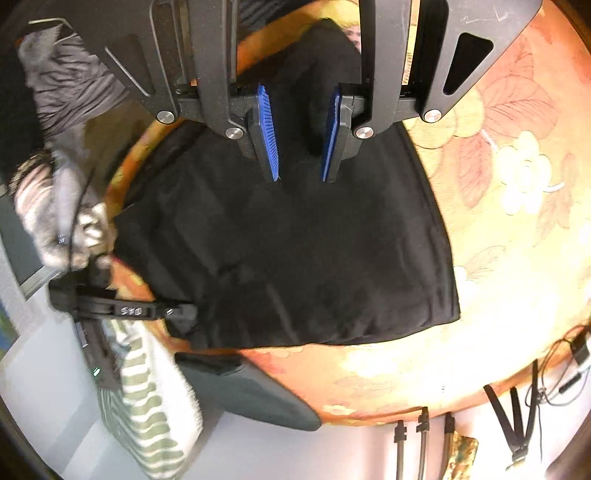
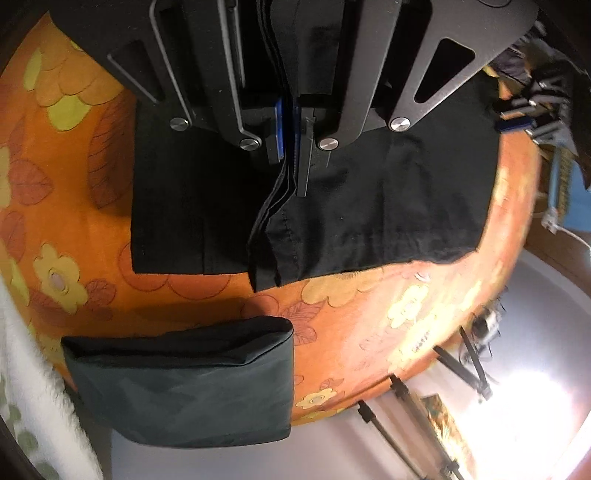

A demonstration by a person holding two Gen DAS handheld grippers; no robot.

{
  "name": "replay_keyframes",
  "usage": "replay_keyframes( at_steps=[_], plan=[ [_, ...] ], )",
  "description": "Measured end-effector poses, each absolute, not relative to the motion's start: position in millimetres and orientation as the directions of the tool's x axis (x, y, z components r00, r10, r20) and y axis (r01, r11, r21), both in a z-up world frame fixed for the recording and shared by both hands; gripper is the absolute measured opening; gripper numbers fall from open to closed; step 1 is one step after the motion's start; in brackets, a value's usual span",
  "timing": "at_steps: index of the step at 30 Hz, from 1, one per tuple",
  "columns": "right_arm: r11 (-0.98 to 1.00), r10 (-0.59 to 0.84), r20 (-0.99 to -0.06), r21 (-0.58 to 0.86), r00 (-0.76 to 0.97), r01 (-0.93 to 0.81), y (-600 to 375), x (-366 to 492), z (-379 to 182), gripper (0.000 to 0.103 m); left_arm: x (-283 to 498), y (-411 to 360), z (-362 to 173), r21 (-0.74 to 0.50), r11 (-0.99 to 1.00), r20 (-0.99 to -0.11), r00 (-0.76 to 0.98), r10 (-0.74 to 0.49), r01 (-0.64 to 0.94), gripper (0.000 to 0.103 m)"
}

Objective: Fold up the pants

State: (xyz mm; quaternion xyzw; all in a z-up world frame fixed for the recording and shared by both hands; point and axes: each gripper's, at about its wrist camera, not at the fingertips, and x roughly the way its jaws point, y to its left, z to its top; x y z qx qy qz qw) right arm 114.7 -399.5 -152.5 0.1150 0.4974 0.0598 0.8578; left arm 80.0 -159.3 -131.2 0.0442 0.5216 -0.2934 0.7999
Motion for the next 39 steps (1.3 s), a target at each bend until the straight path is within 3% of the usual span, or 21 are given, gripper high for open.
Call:
replay_keyframes(
  at_steps=[7,9,11,12,15,17,21,32,39],
  plan=[
    [0.996,0.065,-0.855,0.083,0.515,0.012,-387,106,-150,0.005,79,-161,-140,-0.173,0.833,-0.87,0.315,-0.38,0.525,0.022],
    [0.999,0.024,-0.856,0.045,0.516,0.028,-389,105,-148,0.013,77,-159,-142,-0.158,0.83,-0.872,0.319,-0.371,0.534,0.022],
    [0.997,-0.063,-0.841,-0.03,0.538,0.071,-389,101,-138,0.027,75,-159,-143,-0.153,0.831,-0.873,0.321,-0.367,0.535,0.022],
    [0.994,-0.104,-0.819,-0.07,0.564,0.083,-387,98,-130,0.027,76,-160,-144,-0.153,0.831,-0.873,0.321,-0.368,0.535,0.022],
    [0.998,-0.058,-0.761,-0.048,0.646,0.033,-376,84,-109,0.028,74,-160,-143,-0.145,0.831,-0.871,0.328,-0.365,0.538,0.022],
    [0.999,-0.025,-0.74,-0.043,0.672,-0.01,-361,81,-108,0.033,74,-160,-143,-0.143,0.833,-0.871,0.331,-0.362,0.535,0.022],
    [0.997,0.028,-0.768,-0.027,0.64,-0.075,-340,88,-125,0.034,73,-160,-144,-0.131,0.835,-0.87,0.342,-0.355,0.535,0.022],
    [1.0,0.001,-0.831,-0.008,0.557,-0.015,-357,112,-155,0.035,52,-154,-141,-0.088,0.821,-0.864,0.367,-0.344,0.564,0.022],
    [0.997,-0.037,-0.838,-0.068,0.545,-0.037,-343,116,-160,0.046,20,-137,-144,-0.084,0.8,-0.862,0.359,-0.357,0.595,0.022]
  ],
)
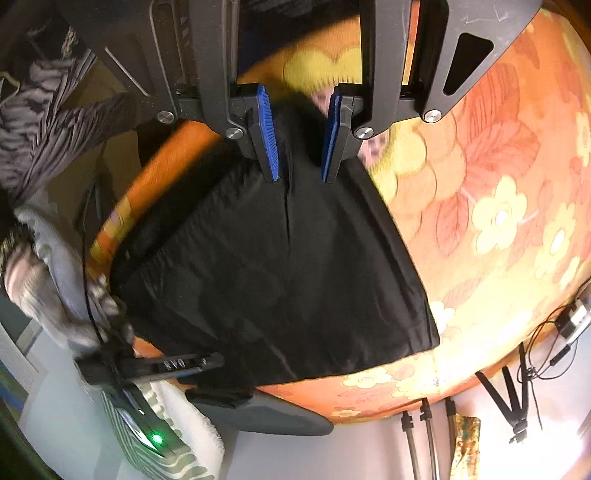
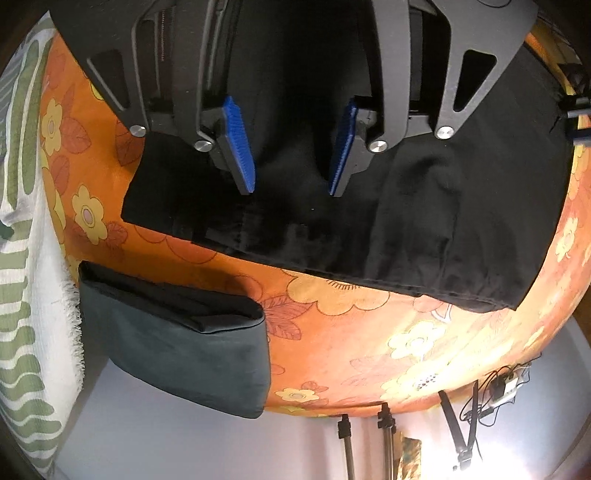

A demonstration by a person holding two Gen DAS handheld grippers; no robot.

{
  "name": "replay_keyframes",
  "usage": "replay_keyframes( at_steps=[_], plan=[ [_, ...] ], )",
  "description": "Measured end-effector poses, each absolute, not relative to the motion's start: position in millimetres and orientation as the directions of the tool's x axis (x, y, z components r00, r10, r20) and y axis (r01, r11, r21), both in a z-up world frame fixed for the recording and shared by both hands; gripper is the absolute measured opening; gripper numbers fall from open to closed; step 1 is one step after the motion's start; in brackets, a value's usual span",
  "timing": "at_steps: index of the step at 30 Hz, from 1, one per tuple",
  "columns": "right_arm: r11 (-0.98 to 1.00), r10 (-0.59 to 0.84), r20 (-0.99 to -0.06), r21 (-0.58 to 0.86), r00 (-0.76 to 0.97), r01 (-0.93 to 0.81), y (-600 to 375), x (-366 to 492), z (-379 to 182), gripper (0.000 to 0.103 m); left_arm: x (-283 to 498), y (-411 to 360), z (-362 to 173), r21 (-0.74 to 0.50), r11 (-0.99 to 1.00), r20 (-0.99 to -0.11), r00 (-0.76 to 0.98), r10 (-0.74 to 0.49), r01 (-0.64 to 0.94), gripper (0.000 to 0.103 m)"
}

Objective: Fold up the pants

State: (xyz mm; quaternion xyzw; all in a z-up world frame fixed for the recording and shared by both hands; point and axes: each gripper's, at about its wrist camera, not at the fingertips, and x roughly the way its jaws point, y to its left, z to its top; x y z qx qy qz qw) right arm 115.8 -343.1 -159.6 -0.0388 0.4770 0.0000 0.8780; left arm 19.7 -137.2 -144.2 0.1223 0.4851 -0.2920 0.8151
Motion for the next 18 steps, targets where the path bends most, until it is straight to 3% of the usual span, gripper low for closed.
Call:
replay_keyframes(
  at_steps=[4,8,9,18],
  plan=[
    [1.0,-0.009,-0.825,-0.015,0.565,-0.006,-339,113,-145,0.046,12,-120,-136,-0.147,0.808,-0.847,0.349,-0.401,0.57,0.022],
    [0.994,0.101,-0.787,0.054,0.609,-0.094,-305,105,-113,0.046,16,-96,-121,-0.231,0.832,-0.811,0.373,-0.451,0.504,0.023],
    [0.988,0.143,-0.782,0.081,0.606,-0.128,-293,104,-106,0.046,20,-92,-121,-0.256,0.834,-0.806,0.369,-0.463,0.488,0.027],
    [0.907,0.389,-0.816,0.259,0.428,-0.332,-182,122,-97,0.049,40,-77,-135,-0.368,0.842,-0.803,0.322,-0.502,0.395,0.03]
  ],
)
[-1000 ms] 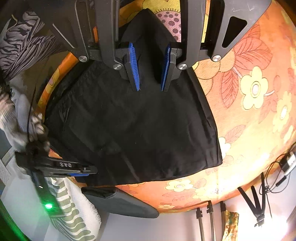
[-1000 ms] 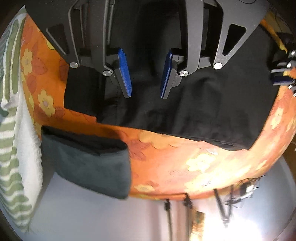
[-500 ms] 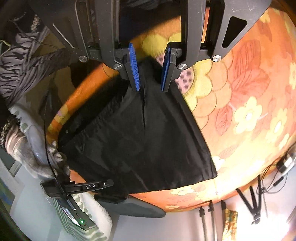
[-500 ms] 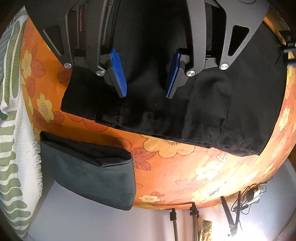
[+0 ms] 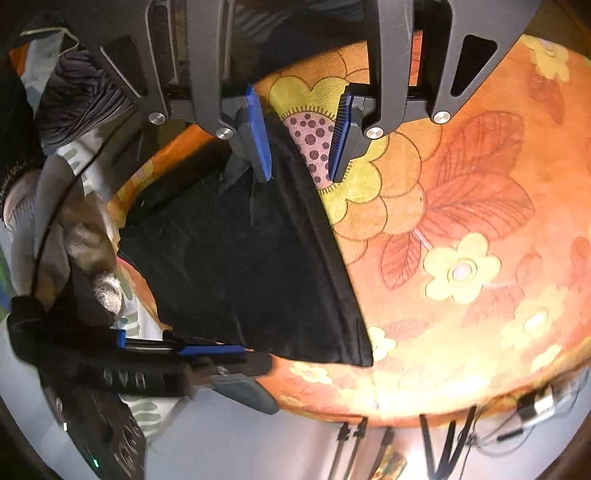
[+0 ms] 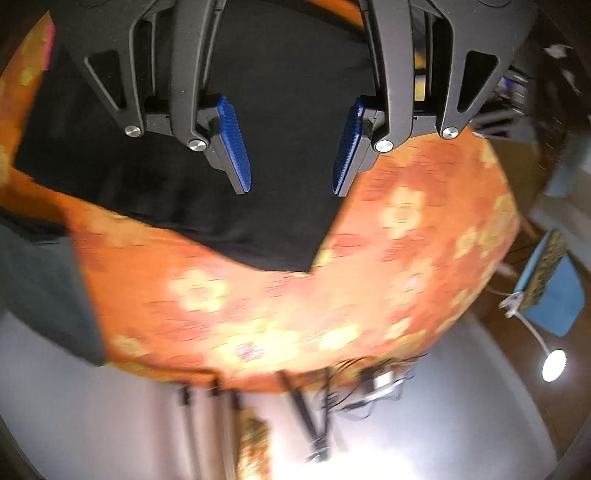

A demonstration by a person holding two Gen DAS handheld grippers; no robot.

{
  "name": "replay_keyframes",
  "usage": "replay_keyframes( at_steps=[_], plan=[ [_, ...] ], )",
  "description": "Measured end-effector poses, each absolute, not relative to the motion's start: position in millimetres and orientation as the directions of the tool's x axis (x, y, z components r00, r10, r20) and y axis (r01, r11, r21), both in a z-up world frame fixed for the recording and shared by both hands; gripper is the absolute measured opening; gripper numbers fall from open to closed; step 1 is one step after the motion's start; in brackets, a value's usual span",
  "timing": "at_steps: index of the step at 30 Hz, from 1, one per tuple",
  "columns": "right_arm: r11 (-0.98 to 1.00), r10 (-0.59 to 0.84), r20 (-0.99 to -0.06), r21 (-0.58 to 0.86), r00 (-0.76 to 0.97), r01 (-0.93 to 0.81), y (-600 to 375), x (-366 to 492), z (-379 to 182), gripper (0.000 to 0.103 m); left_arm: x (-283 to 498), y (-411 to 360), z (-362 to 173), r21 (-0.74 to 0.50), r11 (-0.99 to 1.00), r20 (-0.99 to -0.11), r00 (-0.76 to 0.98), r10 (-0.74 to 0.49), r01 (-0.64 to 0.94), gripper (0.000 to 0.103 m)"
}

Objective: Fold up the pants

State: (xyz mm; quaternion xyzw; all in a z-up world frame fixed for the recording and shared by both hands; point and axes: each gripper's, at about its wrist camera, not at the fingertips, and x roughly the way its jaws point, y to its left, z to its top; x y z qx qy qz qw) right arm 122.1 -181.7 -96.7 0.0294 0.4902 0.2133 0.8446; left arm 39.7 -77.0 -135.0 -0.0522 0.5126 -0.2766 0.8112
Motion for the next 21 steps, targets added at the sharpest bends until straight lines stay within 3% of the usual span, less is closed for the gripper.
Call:
replay_keyframes(
  at_steps=[9,21],
  plan=[
    [0.926,0.323,-0.903,0.239,0.283,-0.293,-129,153,-136,0.048,47,-71,-144,-0.425,0.841,-0.794,0.308,-0.524,0.335,0.03],
    [0.948,0.169,-0.953,0.088,0.25,-0.305,-102,157,-160,0.045,46,-63,-152,-0.451,0.839,-0.785,0.312,-0.535,0.305,0.03]
  ],
)
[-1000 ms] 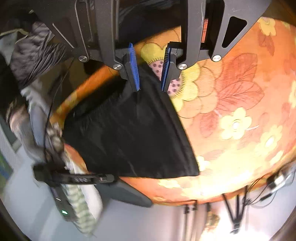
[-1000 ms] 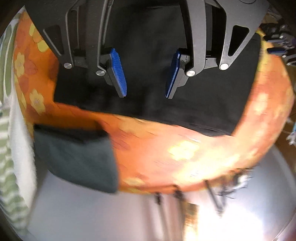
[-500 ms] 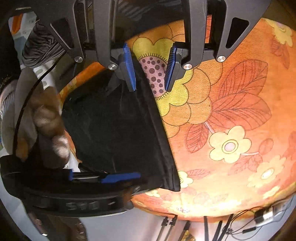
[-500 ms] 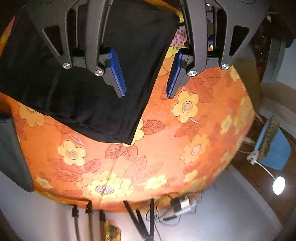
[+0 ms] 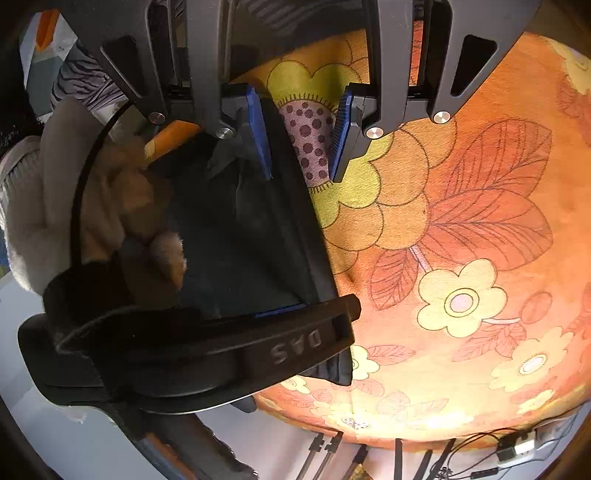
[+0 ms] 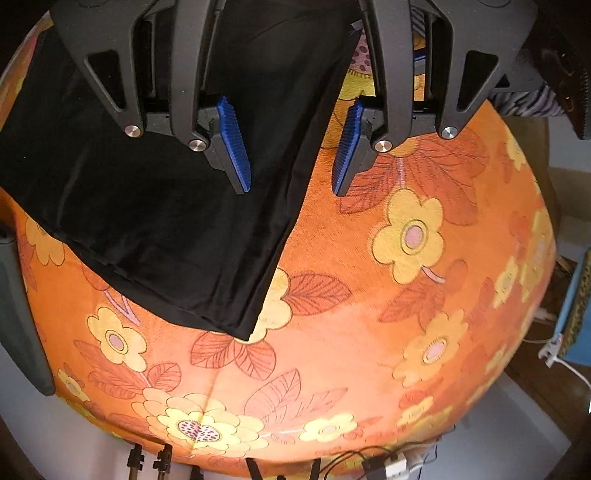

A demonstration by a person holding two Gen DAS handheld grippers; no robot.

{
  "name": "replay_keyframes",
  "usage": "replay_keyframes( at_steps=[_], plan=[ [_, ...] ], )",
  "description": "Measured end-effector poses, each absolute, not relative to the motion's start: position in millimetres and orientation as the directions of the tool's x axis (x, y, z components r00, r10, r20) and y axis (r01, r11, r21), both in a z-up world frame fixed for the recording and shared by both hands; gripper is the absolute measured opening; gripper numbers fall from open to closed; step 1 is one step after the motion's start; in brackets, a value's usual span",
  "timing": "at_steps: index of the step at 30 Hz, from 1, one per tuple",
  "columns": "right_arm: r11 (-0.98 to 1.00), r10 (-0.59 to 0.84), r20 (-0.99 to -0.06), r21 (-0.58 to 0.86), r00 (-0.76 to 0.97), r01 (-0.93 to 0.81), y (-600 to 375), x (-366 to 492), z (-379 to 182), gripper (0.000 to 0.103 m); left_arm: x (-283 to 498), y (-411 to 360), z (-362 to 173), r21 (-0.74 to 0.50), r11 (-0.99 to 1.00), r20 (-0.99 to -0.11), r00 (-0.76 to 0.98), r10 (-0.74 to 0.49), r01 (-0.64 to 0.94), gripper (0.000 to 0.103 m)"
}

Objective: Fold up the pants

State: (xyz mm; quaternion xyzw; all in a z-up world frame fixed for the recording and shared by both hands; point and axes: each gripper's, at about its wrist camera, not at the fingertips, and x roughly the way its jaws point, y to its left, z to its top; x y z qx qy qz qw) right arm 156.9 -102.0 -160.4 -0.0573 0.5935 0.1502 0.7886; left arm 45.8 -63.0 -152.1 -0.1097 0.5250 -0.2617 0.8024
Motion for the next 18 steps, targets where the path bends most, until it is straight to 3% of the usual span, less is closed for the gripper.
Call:
replay_keyframes(
  at_steps=[2,5,9,13,18],
  plan=[
    [0.948,0.142,-0.955,0.055,0.26,-0.314,-100,157,-160,0.029,46,-63,-151,-0.448,0.84,-0.782,0.321,-0.534,0.305,0.03],
    [0.945,0.177,-0.954,0.095,0.244,-0.314,-106,160,-159,0.013,47,-63,-149,-0.447,0.84,-0.779,0.328,-0.535,0.307,0.03],
    [0.943,0.228,-0.941,0.15,0.249,-0.298,-112,159,-155,0.006,43,-70,-147,-0.426,0.844,-0.783,0.334,-0.525,0.326,0.031],
    [0.933,0.299,-0.914,0.22,0.273,-0.284,-125,156,-143,0.004,34,-80,-142,-0.403,0.848,-0.782,0.352,-0.514,0.343,0.049],
    [0.927,0.348,-0.882,0.272,0.319,-0.257,-144,159,-122,0.001,33,-85,-147,-0.389,0.856,-0.795,0.344,-0.499,0.341,0.048]
  ],
)
